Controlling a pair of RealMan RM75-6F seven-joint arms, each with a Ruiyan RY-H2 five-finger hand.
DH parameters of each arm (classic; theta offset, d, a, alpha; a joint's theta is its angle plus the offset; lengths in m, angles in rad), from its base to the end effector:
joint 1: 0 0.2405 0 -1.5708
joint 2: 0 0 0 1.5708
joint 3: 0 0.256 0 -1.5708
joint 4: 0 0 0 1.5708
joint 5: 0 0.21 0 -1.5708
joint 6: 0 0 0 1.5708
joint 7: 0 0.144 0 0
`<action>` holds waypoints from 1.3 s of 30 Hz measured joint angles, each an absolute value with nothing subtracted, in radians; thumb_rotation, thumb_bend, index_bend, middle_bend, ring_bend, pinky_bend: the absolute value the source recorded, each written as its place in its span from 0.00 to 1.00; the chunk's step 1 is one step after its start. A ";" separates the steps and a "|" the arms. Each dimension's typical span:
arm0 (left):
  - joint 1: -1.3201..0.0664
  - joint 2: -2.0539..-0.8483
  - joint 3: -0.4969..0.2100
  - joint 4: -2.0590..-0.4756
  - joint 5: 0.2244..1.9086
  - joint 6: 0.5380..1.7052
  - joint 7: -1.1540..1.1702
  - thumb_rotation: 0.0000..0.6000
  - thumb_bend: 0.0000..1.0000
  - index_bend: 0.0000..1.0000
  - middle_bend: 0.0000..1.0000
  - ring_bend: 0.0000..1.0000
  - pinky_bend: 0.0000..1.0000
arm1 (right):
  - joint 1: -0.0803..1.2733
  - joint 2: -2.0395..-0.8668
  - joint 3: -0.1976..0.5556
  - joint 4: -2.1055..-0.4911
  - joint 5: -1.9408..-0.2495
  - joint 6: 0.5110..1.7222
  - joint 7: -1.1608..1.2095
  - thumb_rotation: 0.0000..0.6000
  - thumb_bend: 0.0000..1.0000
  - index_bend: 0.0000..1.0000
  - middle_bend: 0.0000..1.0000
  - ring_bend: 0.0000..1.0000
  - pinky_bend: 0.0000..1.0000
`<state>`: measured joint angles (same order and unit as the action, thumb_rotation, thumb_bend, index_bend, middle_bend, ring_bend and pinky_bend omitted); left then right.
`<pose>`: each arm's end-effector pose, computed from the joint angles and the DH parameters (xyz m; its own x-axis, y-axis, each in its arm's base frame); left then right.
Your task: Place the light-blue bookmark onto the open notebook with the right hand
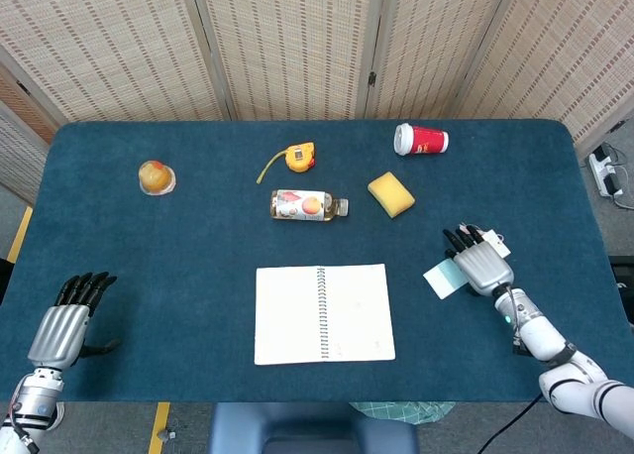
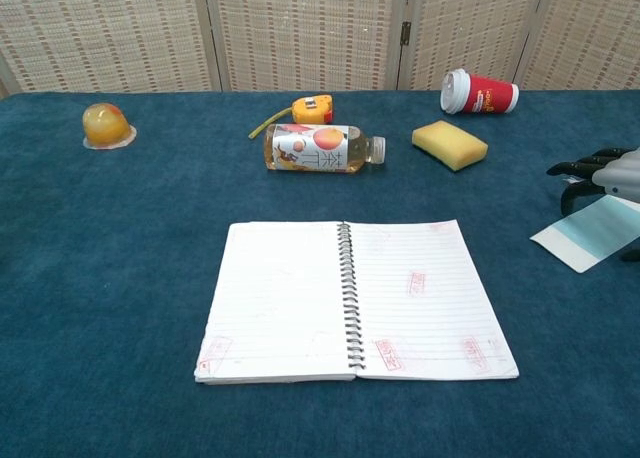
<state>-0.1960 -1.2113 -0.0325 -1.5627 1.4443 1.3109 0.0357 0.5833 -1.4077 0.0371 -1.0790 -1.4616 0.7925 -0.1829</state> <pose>-0.3082 0.2100 0.1107 0.3903 0.1547 0.9076 0.9207 -0.0622 -0.3853 -0.3142 -0.3414 0.0461 0.8064 -0.2880 0.5165 -0.5914 -0.3880 0.7069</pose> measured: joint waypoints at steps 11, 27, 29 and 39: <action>-0.197 -1.209 -0.030 -1.562 1.445 1.313 0.025 1.00 0.14 0.15 0.12 0.02 0.01 | 0.594 -1.417 0.026 -1.072 -1.434 0.775 -0.198 1.00 0.24 0.31 0.00 0.00 0.00; -0.200 -1.211 -0.030 -1.557 1.440 1.310 0.021 1.00 0.14 0.15 0.12 0.02 0.01 | 0.604 -1.430 0.019 -1.061 -1.414 0.776 -0.208 1.00 0.24 0.33 0.00 0.00 0.00; -0.201 -1.211 -0.029 -1.556 1.441 1.311 0.020 1.00 0.14 0.15 0.12 0.02 0.01 | 0.604 -1.433 0.018 -1.058 -1.418 0.785 -0.203 1.00 0.24 0.39 0.00 0.00 0.00; -0.200 -1.209 -0.027 -1.559 1.446 1.316 0.014 1.00 0.14 0.15 0.12 0.02 0.02 | 0.597 -1.436 0.014 -1.051 -1.447 0.846 -0.159 1.00 0.24 0.48 0.05 0.03 0.00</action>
<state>-0.2000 -1.2093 -0.0273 -1.5588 1.4462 1.3163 0.0145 0.5969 -1.4365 0.0144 -1.0510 -1.4471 0.8457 -0.1589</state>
